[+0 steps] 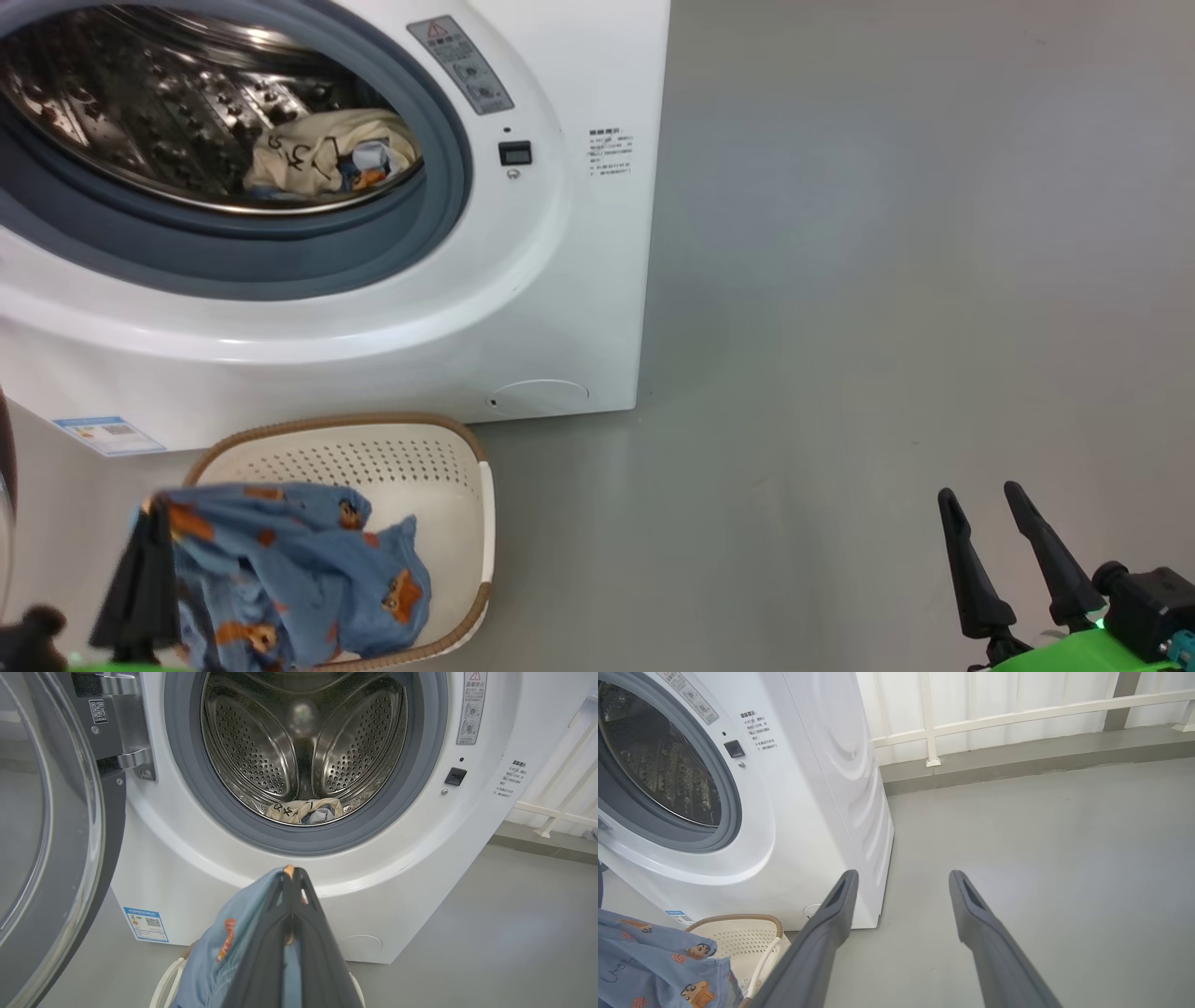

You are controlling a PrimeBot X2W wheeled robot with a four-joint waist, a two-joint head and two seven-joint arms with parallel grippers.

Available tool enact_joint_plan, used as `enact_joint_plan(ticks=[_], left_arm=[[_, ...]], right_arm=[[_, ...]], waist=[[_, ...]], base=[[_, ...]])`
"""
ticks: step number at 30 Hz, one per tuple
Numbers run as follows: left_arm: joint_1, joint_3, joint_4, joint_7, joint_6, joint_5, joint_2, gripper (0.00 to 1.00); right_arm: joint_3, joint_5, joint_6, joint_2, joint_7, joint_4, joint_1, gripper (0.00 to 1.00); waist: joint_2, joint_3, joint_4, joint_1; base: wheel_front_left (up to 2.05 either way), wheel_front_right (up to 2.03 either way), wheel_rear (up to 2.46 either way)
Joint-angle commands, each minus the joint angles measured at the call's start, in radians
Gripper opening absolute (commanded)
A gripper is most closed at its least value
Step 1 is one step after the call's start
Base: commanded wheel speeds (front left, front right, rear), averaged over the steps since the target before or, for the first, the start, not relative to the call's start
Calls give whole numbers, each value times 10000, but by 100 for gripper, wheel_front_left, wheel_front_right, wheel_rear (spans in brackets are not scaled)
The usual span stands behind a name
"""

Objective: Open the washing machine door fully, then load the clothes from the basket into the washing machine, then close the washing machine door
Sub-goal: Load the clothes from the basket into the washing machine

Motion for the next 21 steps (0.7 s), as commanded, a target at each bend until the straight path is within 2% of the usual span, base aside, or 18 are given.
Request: enact_joint_plan(ticks=[1,7,16,17,21], left_arm=[[-533,353,-224,-122,-28,-68,315,0],[-2070,392,-157,-122,-29,-153,595,0],[-5706,530,198,-122,-29,83,1173,0],[-6376,550,412,-122,-29,161,1283,0],[-7385,377,1441,-122,-29,142,1469,0]], right_arm=[[205,-77,14,-99,-48,-268,-281,100],[278,-131,14,138,-48,-286,-652,100],[459,-197,14,376,-48,-305,-1334,100],[504,-204,14,437,-48,-329,-1457,100],[600,-205,14,550,-48,-322,-1631,100]], waist=[[0,115,-41,0],[0,541,-113,0],[0,1364,-395,0],[0,1542,-499,0],[0,1843,-766,0]], base=[[0,0,0],[0,0,0],[0,0,0],[0,0,0],[0,0,0]])
